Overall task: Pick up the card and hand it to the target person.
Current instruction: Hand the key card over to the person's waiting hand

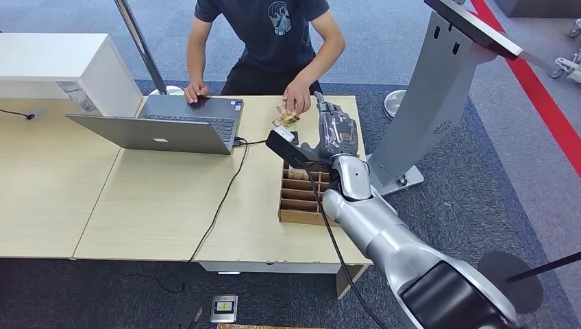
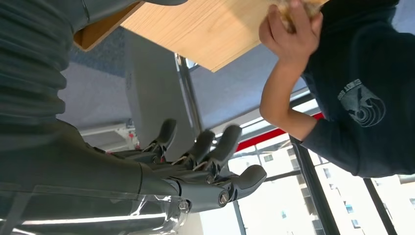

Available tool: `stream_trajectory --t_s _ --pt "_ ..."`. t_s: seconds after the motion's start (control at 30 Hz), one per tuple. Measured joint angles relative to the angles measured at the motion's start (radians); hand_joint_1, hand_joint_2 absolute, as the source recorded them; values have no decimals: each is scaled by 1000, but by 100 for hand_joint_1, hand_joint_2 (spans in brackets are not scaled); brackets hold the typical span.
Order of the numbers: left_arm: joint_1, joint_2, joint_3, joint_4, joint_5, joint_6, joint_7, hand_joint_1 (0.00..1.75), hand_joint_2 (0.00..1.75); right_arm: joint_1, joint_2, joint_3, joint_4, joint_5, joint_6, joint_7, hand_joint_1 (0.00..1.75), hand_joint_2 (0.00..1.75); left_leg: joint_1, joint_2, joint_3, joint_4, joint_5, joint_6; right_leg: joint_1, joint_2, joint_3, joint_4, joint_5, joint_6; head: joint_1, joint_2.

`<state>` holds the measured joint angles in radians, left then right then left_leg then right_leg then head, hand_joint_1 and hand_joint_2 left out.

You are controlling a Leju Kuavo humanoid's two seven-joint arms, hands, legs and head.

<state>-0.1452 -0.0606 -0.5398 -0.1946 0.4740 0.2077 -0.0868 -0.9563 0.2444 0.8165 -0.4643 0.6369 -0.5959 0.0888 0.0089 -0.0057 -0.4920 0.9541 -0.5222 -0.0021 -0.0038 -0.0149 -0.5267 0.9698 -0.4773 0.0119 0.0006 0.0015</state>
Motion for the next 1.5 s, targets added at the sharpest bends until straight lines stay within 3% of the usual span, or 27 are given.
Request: stream_trajectory --t_s 0.47,0.57,0.7,0.87,1.0,1.13,1.5 --pt "0 1 0 0 10 1 -5 0 0 -3 5 -31 1 -68 6 -51 0 175 0 0 0 0 0 0 0 0 0 0 0 0 0 0" --pt "0 2 0 0 20 2 -9 0 0 -1 5 -52 -5 -205 82 -132 0 175 0 0 0 0 0 0 0 0 0 0 0 0 0 0" --pt "4 6 0 0 45 2 -19 0 0 36 -7 -123 -73 -553 323 -256 0 175 0 0 0 0 0 0 0 0 0 0 0 0 0 0" --pt "22 15 0 0 78 2 -38 0 0 172 -110 -156 -313 -838 421 -261 0 175 0 -1 0 0 0 0 1 0 0 -1 0 0 0 0" --pt "36 25 0 0 94 2 -47 0 0 319 -234 -159 -533 -893 429 -263 0 175 -1 0 0 0 -1 2 1 0 0 -2 0 0 0 0" --pt "40 32 0 0 98 2 -48 0 0 416 -314 -163 -660 -900 427 -278 0 175 -2 1 0 0 -2 2 1 2 0 -2 0 0 0 0" --pt "42 37 0 0 111 2 -51 0 0 495 -383 -164 -810 -915 447 -291 0 175 0 2 1 0 -1 1 1 3 0 -1 0 0 0 0"
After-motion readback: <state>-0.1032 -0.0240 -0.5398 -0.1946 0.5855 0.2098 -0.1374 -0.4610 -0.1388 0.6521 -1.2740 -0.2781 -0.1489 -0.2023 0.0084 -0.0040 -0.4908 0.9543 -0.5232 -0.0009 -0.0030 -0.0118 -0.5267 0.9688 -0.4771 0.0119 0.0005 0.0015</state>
